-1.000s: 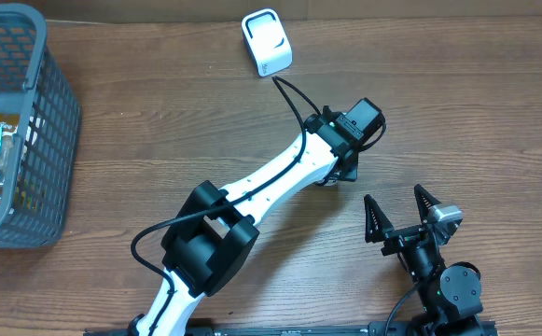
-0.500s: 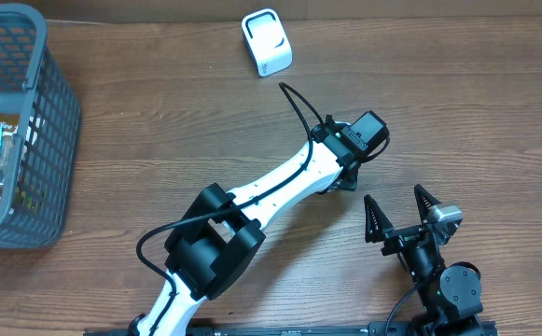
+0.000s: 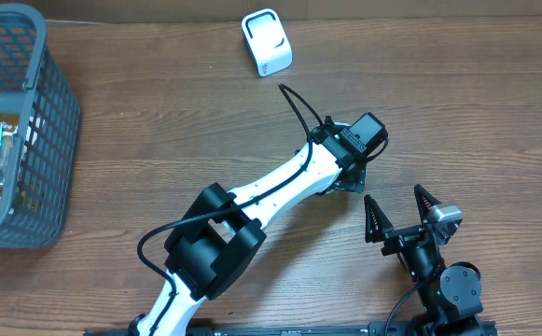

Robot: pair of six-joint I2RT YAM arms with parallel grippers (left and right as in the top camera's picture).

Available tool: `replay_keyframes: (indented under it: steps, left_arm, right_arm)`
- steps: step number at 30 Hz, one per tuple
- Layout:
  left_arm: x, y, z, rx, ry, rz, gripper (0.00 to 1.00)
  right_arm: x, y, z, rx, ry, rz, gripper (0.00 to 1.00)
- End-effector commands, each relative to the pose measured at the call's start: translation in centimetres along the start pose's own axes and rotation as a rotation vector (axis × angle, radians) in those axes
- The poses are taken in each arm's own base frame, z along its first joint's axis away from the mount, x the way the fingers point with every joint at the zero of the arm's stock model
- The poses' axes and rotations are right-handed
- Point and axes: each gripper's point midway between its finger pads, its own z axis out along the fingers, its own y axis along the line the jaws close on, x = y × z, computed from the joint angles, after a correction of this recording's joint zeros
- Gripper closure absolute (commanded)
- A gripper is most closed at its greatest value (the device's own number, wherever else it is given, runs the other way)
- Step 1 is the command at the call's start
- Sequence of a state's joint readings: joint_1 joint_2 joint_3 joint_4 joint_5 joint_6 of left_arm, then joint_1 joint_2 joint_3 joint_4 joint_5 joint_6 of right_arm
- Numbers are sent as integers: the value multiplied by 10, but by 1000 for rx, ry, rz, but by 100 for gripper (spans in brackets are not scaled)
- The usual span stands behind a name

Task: Scan the item barcode
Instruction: 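Lower the green-capped jar onto the table and release it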

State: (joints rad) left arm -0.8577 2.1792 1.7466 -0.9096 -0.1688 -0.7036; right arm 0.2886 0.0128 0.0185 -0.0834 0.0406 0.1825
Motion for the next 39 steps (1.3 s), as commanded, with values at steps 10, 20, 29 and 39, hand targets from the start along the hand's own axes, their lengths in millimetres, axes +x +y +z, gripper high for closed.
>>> replay_keyframes:
  steps: [10, 20, 29, 39]
  left_arm:
    - [-25, -20, -26, 76, -41, 115, 3]
    - [-15, -13, -25, 58, 7, 120, 10]
    - [-23, -13, -34, 151, 61, 75, 0]
    - [-28, 9, -60, 146, 121, 164, 3]
  right_arm:
    - [2, -1, 0, 2, -3, 1, 0]
    - [2, -1, 0, 2, -3, 1, 0]
    - [2, -1, 0, 2, -3, 1, 0]
    - [2, -1, 0, 2, -3, 1, 0]
